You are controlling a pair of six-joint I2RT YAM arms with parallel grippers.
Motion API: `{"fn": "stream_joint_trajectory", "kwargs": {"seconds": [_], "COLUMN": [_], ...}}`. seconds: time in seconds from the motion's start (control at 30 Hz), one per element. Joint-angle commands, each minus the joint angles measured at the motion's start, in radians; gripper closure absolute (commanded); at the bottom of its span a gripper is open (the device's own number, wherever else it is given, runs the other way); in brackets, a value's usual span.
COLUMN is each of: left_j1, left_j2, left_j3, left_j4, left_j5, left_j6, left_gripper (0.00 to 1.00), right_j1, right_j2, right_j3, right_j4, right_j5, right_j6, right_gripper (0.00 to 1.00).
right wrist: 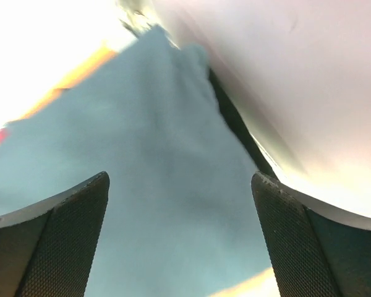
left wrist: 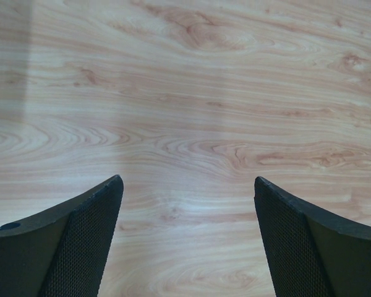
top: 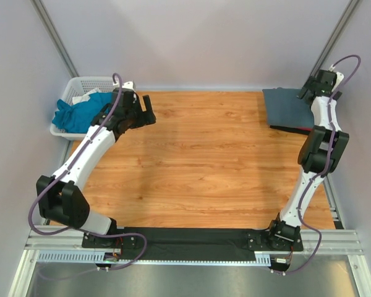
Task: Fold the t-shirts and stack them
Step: Neatly place the folded tshirt to the corner
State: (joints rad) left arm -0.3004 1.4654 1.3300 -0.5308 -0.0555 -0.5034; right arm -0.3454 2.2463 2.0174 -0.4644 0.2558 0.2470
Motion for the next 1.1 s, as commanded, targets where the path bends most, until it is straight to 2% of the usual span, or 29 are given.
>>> {"fn": "stream_joint_trajectory", "kwargs": {"seconds": [0.0, 0.13, 0.27, 0.4, 0.43, 0.57, 0.7, 0.87, 1.07], "left_j1": [0.006, 0.067, 0.141, 0.207, 0.211, 0.221, 0.221, 0.221, 0.221], "left_j2": [-0.105, -0.163, -0.255, -0.356, -0.381, -0.546, -0.691, -0.804, -0.792], "left_j3": [0.070, 0.093, 0.094, 0.063, 0.049, -0.081, -0.221, -0.385, -0.462], "left_j4": [-0.012, -0.046, -0.073, -0.103, -0.110, -0.117, -0.123, -0.155, -0.184], "left_j5": [-0.059, -0.005, 0.078, 0.076, 0.068, 0.057, -0.030, -0.044, 0.045], "left_j6": [0.072, 0.077, 0.103, 0.108, 0.111, 0.112, 0.060, -0.009, -0.037], "left_gripper": [0.07, 0.01, 0.00, 0.00, 0.00, 0.00, 0.00, 0.00, 0.01], "right_j1": [0.049, 0.077, 0.078, 0.079, 0.079, 0.079, 0.080, 0.098, 0.098], "right_j2": [-0.292, -0.502, -0.733, -0.902, -0.934, -1.066, -1.134, -1.257, -1.372], "right_j3": [-0.029, -0.129, -0.247, -0.428, -0.530, -0.779, -1.009, -1.287, -1.436], "right_j4": [0.056, 0.049, 0.000, 0.019, 0.048, 0.174, 0.274, 0.342, 0.354], "right_j5": [-0.041, -0.157, -0.320, -0.447, -0.469, -0.521, -0.624, -0.613, -0.566], "right_j6": [-0.054, -0.078, -0.049, -0.002, 0.008, 0.103, 0.208, 0.255, 0.244], "right_gripper": [0.01, 0.00, 0.00, 0.00, 0.00, 0.00, 0.00, 0.00, 0.00]}}
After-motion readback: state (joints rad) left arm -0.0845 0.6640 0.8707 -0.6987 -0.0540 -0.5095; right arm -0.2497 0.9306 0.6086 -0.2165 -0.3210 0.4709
